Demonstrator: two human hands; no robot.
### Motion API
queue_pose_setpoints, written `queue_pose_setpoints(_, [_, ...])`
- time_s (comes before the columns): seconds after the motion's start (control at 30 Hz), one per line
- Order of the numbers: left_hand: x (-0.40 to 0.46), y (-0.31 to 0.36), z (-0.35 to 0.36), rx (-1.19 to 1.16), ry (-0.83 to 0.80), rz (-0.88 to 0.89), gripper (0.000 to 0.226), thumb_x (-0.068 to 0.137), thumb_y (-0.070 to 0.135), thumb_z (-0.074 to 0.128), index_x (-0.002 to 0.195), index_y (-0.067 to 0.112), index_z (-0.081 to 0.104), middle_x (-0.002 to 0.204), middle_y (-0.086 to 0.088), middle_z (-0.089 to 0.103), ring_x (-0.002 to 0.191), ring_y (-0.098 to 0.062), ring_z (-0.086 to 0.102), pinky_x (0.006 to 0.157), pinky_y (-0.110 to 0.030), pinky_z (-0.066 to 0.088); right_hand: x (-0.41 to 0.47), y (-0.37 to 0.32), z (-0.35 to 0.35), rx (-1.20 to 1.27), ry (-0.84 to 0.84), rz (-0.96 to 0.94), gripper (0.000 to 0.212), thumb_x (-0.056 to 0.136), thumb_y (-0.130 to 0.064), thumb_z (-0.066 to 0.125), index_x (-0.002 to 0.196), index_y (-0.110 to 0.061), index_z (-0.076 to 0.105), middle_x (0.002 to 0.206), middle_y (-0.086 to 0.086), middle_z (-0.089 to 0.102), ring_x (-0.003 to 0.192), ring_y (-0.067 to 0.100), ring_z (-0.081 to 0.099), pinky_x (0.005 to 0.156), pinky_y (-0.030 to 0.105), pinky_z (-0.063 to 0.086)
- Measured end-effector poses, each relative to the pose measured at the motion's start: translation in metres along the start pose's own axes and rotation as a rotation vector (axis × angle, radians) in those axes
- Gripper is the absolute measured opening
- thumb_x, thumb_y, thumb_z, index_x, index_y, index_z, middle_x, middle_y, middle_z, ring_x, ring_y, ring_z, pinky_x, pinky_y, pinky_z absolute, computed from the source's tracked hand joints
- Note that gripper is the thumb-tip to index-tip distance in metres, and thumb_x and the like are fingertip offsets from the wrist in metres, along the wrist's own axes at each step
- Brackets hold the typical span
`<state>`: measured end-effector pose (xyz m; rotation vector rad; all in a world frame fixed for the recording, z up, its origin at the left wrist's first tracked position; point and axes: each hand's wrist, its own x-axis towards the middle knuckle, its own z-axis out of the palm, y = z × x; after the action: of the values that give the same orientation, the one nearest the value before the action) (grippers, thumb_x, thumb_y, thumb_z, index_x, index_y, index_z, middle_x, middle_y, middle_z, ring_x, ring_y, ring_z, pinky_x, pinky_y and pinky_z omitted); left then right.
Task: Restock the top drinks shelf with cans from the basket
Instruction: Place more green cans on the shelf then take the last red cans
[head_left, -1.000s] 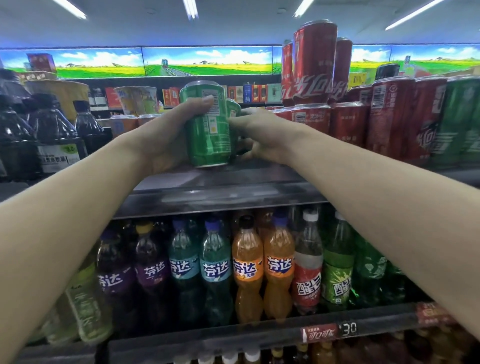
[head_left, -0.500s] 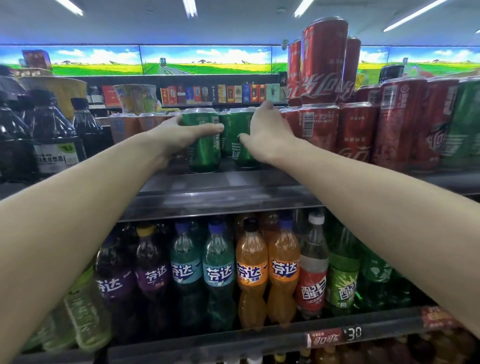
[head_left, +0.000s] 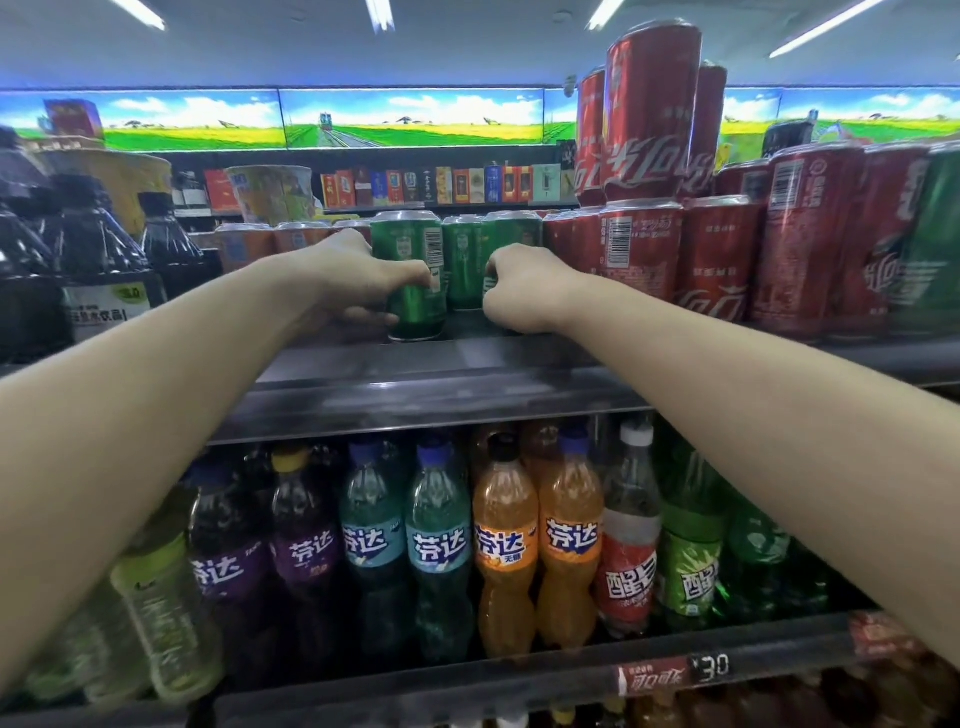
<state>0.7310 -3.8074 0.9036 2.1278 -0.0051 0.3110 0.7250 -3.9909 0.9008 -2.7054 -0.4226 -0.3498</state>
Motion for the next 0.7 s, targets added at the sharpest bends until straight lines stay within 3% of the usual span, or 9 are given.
queue_pose_setpoints(0.07, [0.008,0.0,0.004,0.034,0.02,0.04,0.027,0.088,0.021,0.082,0.11,0.012,0.071,0.107,-0.008,0.077,0.089,-0.015,0.077,0.07,-0.028,0.065,0.004,0.003,0.0,-0.024,-0.06,0.06,0.013,0.098,-0.01,0.044,0.086,-0.008,0.05,0.089,0.008,0.052,0.076,0.023,0.053,0.059,0.028,0.043])
queue_pose_setpoints(0.1, [0.014,0.0,0.006,0.06,0.033,0.059,0.031,0.087,0.02,0.083,0.113,0.009,0.07,0.11,-0.01,0.076,0.092,-0.019,0.077,0.073,-0.03,0.065,0.005,0.004,0.0,-0.038,-0.078,0.079,0.014,0.099,-0.011,0.043,0.085,-0.009,0.047,0.089,0.008,0.05,0.072,0.021,0.049,0.059,0.028,0.04])
queue_pose_setpoints(0.2, [0.024,0.003,0.015,0.203,0.052,0.084,0.036,0.086,0.027,0.085,0.11,0.003,0.072,0.105,-0.015,0.077,0.093,-0.026,0.078,0.085,-0.042,0.065,0.012,0.005,0.002,-0.076,-0.133,0.084,0.032,0.1,-0.012,0.04,0.129,-0.005,0.052,0.129,0.016,0.058,0.113,0.03,0.061,0.094,0.035,0.051])
queue_pose_setpoints(0.27, [0.031,0.006,0.02,0.324,0.093,0.11,0.036,0.087,0.034,0.084,0.101,0.004,0.072,0.1,-0.014,0.076,0.093,-0.028,0.075,0.086,-0.039,0.061,0.012,0.005,0.003,-0.089,-0.159,0.095,0.051,0.1,-0.011,0.038,0.15,-0.003,0.04,0.153,0.016,0.046,0.139,0.031,0.048,0.114,0.041,0.042])
queue_pose_setpoints(0.4, [0.037,0.01,0.028,0.427,0.133,0.133,0.027,0.09,0.035,0.08,0.089,0.011,0.068,0.098,-0.013,0.072,0.094,-0.029,0.07,0.079,-0.033,0.052,0.015,0.008,0.006,-0.065,-0.156,0.095,0.053,0.099,-0.011,0.04,0.151,-0.004,0.04,0.155,0.016,0.045,0.142,0.03,0.046,0.116,0.041,0.041])
queue_pose_setpoints(0.53, [0.045,0.013,0.033,0.453,0.132,0.134,0.036,0.091,0.037,0.079,0.108,0.007,0.071,0.108,-0.013,0.074,0.1,-0.03,0.072,0.086,-0.035,0.057,0.018,0.011,0.009,-0.054,-0.1,0.067,0.048,0.099,-0.013,0.044,0.146,-0.006,0.046,0.145,0.016,0.052,0.132,0.03,0.055,0.102,0.033,0.048])
queue_pose_setpoints(0.6, [0.049,0.014,0.035,0.471,0.123,0.136,0.04,0.092,0.037,0.078,0.115,0.005,0.07,0.11,-0.01,0.071,0.099,-0.029,0.068,0.087,-0.035,0.055,0.021,0.012,0.01,-0.047,-0.068,0.061,0.042,0.099,-0.013,0.046,0.14,-0.005,0.048,0.135,0.016,0.055,0.114,0.031,0.059,0.08,0.03,0.051])
queue_pose_setpoints(0.67, [0.051,0.015,0.039,0.496,0.121,0.148,0.036,0.095,0.037,0.075,0.114,0.007,0.068,0.105,-0.007,0.065,0.095,-0.025,0.06,0.081,-0.032,0.046,0.024,0.014,0.011,-0.049,-0.03,0.066,0.042,0.099,-0.014,0.048,0.139,-0.005,0.043,0.129,0.018,0.051,0.097,0.029,0.054,0.058,0.03,0.041])
queue_pose_setpoints(0.7, [0.053,0.016,0.041,0.493,0.118,0.156,0.031,0.096,0.036,0.074,0.111,0.01,0.067,0.104,-0.007,0.063,0.093,-0.024,0.058,0.08,-0.03,0.043,0.026,0.016,0.011,-0.056,-0.015,0.074,0.045,0.099,-0.016,0.048,0.141,-0.006,0.039,0.132,0.02,0.049,0.096,0.03,0.052,0.058,0.031,0.038])
